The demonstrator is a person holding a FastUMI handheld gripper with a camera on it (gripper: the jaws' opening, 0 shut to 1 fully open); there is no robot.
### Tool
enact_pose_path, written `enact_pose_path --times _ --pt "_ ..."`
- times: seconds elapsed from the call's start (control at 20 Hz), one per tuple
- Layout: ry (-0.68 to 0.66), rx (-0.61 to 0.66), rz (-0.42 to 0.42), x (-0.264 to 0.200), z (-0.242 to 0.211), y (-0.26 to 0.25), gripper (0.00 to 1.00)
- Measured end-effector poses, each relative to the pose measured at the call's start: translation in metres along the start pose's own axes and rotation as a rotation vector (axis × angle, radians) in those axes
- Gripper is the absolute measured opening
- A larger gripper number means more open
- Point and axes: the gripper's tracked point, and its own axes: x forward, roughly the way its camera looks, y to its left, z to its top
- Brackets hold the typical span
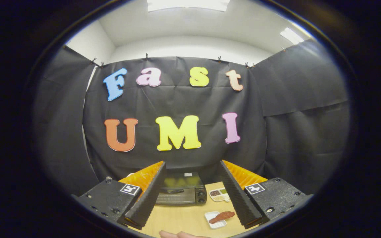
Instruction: Open the toaster oven, put the food inside, and close the toaster oven door.
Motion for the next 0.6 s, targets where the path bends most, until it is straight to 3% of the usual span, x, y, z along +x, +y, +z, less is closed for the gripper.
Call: enact_pose_path --times 0.6 --pt "0.045 -0.017 0.012 0.046 -0.045 0.014 1.00"
